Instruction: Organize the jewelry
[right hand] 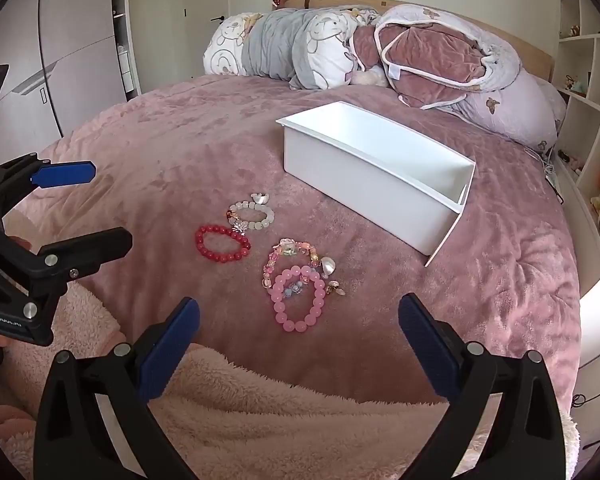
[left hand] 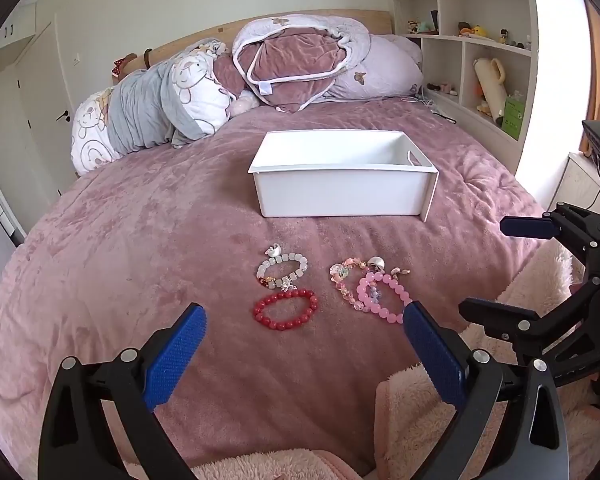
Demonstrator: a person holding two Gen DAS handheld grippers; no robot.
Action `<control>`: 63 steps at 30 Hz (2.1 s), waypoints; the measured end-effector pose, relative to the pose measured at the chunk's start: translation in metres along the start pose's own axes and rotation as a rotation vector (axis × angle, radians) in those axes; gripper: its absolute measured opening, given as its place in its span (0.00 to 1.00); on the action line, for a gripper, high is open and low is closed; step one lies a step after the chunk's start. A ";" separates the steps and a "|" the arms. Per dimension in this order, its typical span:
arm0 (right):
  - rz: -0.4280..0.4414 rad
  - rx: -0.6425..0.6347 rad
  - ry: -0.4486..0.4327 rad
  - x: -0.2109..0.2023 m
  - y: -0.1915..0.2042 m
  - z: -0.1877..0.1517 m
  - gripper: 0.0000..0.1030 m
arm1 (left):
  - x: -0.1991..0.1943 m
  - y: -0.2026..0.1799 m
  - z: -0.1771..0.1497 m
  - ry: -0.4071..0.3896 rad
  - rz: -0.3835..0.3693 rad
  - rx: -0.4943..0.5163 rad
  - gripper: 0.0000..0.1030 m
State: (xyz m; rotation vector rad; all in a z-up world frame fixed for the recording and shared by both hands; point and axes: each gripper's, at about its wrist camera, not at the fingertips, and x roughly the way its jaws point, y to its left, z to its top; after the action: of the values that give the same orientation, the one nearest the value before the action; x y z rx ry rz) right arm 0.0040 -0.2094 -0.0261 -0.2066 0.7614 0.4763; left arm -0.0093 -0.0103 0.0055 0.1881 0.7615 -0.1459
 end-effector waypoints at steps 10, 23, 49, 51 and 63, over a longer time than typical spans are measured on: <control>-0.002 -0.001 0.006 0.009 0.011 0.003 0.95 | 0.000 -0.002 -0.001 0.006 -0.016 0.027 0.97; -0.003 0.000 0.005 0.007 0.010 0.004 0.95 | 0.002 -0.006 -0.001 0.005 -0.013 0.019 0.97; -0.005 0.005 -0.002 0.006 0.009 0.004 0.95 | 0.002 -0.006 -0.004 0.001 -0.010 0.021 0.97; -0.004 0.005 -0.002 0.006 0.009 0.004 0.95 | 0.003 -0.005 -0.004 0.000 -0.010 0.019 0.97; -0.007 0.002 -0.002 0.007 0.009 0.003 0.95 | 0.002 -0.005 -0.005 0.001 -0.011 0.022 0.97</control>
State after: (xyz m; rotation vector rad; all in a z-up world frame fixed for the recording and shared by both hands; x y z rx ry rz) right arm 0.0057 -0.1979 -0.0292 -0.2070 0.7585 0.4689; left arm -0.0121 -0.0139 -0.0001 0.2050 0.7625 -0.1643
